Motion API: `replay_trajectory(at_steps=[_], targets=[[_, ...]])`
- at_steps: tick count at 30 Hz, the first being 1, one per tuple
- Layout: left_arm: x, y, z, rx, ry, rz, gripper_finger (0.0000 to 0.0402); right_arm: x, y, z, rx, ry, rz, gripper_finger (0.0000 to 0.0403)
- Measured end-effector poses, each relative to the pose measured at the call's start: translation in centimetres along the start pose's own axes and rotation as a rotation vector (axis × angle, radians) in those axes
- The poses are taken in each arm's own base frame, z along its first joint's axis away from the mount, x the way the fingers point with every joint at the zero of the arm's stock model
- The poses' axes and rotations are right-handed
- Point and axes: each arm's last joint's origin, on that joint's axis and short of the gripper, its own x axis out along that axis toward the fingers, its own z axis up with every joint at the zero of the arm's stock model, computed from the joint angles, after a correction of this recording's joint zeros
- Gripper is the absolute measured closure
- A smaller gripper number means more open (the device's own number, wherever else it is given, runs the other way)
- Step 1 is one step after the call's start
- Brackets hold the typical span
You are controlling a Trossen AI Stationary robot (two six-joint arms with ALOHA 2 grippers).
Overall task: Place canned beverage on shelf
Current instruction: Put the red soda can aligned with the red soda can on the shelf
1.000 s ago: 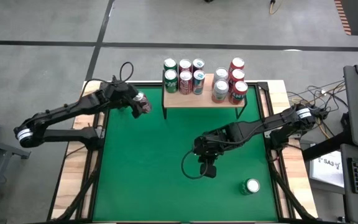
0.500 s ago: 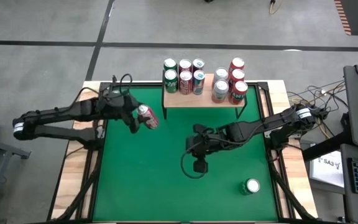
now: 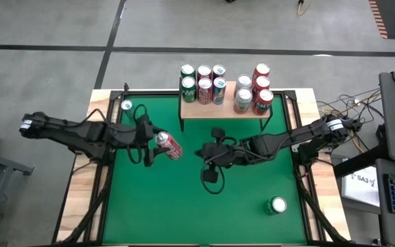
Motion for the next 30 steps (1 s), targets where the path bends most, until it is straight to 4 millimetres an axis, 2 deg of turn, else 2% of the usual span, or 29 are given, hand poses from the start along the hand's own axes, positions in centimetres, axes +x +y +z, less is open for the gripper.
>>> replay_trajectory(at_steps=[4, 8, 12, 18, 23, 26, 30], targets=[[0.6, -1.3, 0.2, 0.013, -0.028, -0.045, 0.0103, 0.0, 0.1, 0.5, 0.003, -0.047, 0.008, 0.0382], [1.2, -1.9, 0.2, 0.024, -0.029, -0.058, 0.0103, 0.0, 0.1, 0.6, 0.011, -0.054, 0.012, 0.0338], [1.8, -2.2, 0.2, 0.028, -0.037, -0.058, 0.0103, 0.0, 0.1, 0.6, 0.055, -0.046, 0.072, 0.0265], [2.6, -2.6, 0.6, 0.065, -0.080, -0.063, 0.0103, 1.9, 0.5, -0.2, 0.069, -0.008, 0.095, 0.0140], [2.7, -2.7, 0.9, 0.071, -0.111, -0.066, 0.0103, 3.1, 0.3, -0.5, 0.080, -0.002, 0.074, 0.0062], [2.7, -2.7, 1.0, 0.074, -0.121, -0.067, 0.0103, 3.5, -0.1, -0.5, 0.090, -0.003, 0.065, 0.0038], [2.8, -2.8, 1.1, 0.077, -0.124, -0.067, 0.0103, 3.6, -0.4, -0.3, 0.103, -0.021, 0.057, 0.0033]])
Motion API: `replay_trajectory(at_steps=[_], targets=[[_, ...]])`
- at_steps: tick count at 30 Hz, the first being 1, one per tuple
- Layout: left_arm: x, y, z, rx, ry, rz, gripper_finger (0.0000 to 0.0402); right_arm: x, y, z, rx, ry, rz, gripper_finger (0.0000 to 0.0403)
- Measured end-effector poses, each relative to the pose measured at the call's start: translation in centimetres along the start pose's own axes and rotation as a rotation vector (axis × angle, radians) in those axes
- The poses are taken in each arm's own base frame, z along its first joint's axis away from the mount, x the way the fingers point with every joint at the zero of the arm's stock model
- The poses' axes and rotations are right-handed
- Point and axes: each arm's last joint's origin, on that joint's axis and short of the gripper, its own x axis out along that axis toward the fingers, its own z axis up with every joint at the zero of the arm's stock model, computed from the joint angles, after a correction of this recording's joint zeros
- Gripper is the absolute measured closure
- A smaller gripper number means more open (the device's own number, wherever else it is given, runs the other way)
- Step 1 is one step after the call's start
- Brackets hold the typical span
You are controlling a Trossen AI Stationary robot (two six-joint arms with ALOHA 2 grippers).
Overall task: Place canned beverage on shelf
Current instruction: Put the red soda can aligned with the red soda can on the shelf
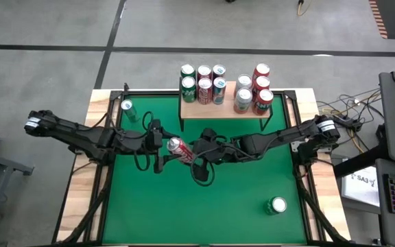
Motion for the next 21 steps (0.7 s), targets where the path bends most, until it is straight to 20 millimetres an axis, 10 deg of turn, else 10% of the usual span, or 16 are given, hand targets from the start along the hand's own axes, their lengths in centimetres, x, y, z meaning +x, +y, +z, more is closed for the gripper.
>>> replay_trajectory(at_steps=[13, 21], targets=[[1.4, -0.7, 1.8, 0.064, -0.039, -0.005, 0.0103, 0.3, -0.1, 0.4, -0.010, -0.039, 0.003, 0.0036], [2.1, -1.0, 2.4, 0.096, -0.029, -0.006, 0.0092, 0.4, -0.3, 0.4, 0.005, -0.041, -0.002, 0.0109]])
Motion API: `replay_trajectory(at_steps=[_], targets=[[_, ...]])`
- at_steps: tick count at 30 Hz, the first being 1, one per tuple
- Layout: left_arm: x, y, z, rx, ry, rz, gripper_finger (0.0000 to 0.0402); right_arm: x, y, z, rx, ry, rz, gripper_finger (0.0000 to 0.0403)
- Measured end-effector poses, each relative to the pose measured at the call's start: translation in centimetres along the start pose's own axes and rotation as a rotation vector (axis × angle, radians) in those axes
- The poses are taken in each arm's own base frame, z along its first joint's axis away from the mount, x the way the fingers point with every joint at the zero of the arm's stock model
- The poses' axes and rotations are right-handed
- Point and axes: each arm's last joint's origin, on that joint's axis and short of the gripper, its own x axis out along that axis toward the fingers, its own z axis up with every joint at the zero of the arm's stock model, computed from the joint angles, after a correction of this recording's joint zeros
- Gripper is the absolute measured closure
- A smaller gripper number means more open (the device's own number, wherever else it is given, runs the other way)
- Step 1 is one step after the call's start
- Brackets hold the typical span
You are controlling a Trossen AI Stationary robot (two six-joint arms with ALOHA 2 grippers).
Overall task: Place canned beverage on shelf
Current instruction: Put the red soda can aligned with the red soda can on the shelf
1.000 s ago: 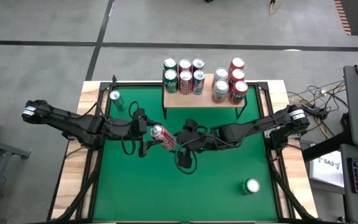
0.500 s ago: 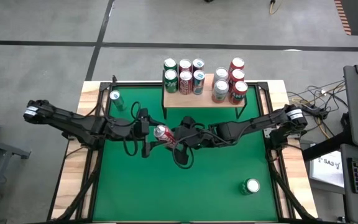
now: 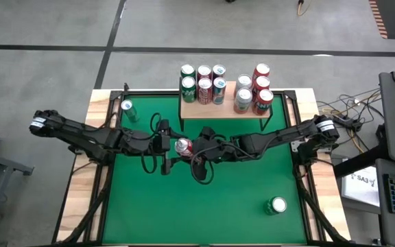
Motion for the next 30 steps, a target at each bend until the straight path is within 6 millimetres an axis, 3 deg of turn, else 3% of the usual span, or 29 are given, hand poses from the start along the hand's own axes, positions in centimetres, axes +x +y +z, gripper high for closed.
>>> replay_trajectory(at_steps=[7, 24, 30], targets=[[-0.6, 0.3, 0.5, 0.031, -0.023, 0.002, 0.0070, -0.1, -0.1, 0.2, 0.010, -0.020, -0.037, 0.0114], [-6.0, 2.3, 2.8, 0.113, -0.196, 0.030, 0.0061, 0.3, -1.3, 0.4, 0.018, -0.063, -0.193, 0.0114], [-7.2, 2.8, 2.6, 0.130, -0.233, 0.038, 0.0061, 0.9, -2.7, 0.1, 0.036, -0.073, -0.219, 0.0114]])
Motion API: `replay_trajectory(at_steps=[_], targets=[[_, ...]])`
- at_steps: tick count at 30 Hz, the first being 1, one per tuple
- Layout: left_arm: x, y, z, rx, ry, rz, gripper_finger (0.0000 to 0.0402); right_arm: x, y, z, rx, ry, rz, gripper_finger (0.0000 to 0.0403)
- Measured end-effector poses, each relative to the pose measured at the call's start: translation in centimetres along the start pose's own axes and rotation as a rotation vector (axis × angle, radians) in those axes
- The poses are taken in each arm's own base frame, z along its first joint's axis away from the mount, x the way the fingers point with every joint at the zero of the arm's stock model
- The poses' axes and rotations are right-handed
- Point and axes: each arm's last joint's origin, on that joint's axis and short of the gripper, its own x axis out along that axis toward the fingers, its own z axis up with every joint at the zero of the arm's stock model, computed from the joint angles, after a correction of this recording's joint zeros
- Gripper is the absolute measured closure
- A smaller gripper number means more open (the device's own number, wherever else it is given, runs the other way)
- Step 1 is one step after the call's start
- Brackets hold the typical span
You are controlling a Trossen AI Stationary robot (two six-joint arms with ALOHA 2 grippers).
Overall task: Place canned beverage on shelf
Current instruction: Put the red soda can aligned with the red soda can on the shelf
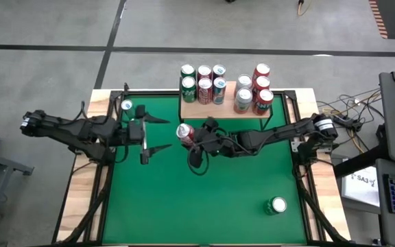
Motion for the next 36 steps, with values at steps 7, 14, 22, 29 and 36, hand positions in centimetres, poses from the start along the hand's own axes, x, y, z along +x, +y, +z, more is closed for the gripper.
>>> replay_trajectory(at_steps=[7, 14, 22, 29, 36], targets=[[-0.7, 0.0, -1.3, -0.013, -0.037, 0.013, 0.0061, 0.9, -0.9, -0.3, 0.060, -0.092, -0.031, 0.0114], [-1.9, 0.4, -3.2, -0.017, -0.031, 0.185, 0.0061, 1.1, -1.7, -0.6, 0.122, -0.174, -0.258, 0.0114], [-3.6, 0.7, -5.3, -0.011, -0.063, 0.268, 0.0060, 1.3, -3.2, -1.6, 0.237, -0.219, -0.527, 0.0114], [-5.4, 1.5, -5.7, -0.013, -0.088, 0.329, 0.0060, 2.3, -4.2, -2.8, 0.295, -0.227, -0.614, 0.0114], [-6.3, 1.8, -5.9, -0.001, -0.095, 0.334, 0.0060, 3.5, -4.0, -3.9, 0.286, -0.237, -0.704, 0.0114]])
